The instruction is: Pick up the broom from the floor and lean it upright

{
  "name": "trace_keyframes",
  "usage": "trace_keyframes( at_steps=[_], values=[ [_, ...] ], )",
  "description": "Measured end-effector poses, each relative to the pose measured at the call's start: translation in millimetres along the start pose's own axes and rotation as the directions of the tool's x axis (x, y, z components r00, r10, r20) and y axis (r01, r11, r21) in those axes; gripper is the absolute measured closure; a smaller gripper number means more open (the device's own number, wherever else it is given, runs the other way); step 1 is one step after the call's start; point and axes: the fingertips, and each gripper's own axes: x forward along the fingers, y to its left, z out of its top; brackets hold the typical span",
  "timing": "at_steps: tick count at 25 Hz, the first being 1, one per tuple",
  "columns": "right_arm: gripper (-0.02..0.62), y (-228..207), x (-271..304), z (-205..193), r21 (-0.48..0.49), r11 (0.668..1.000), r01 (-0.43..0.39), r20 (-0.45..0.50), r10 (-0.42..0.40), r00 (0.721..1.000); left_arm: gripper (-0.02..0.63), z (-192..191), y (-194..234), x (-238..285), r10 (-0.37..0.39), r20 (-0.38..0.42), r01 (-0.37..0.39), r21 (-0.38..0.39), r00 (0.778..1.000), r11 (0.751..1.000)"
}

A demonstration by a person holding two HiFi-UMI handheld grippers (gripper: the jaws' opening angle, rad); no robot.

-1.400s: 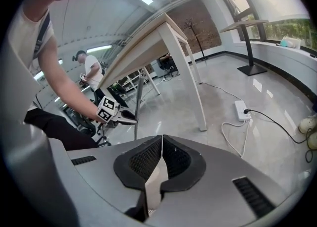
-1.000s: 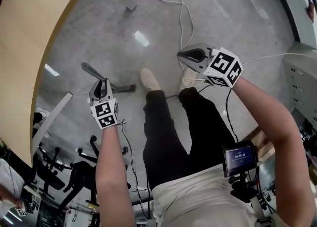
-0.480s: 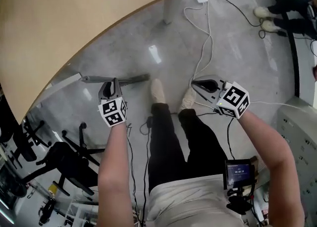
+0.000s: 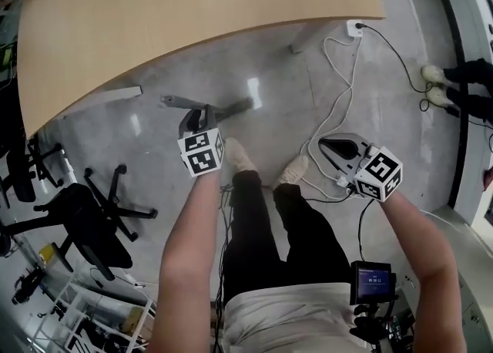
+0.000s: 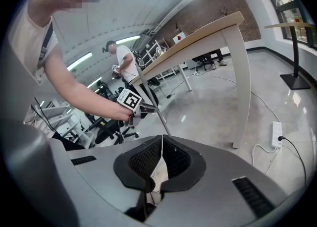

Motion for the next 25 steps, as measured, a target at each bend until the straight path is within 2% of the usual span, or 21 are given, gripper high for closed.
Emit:
trace_keyframes(
  at_steps=[7,13,25],
  values=[
    [0.577,1,10,11,0.015,1.0,-0.001,0.007,0.001,1.0,0.531,-8,-20,-9,-0.072,-0.068,0.074,0.029,0.995,0.997],
    [0.577,3,15,16,0.033,0.999,0.006,0.011,-0.006,1.0,0.532,-4,-41,-7,-0.124,-0.111,0.125,-0.002,0.986,0.992],
    [0.577,7,22,15,0.044,0.999,0.011,-0.006,-0.011,1.0,0.532,32,-22,38,-0.061,-0.056,0.06,-0.018,0.997,0.998]
  ],
)
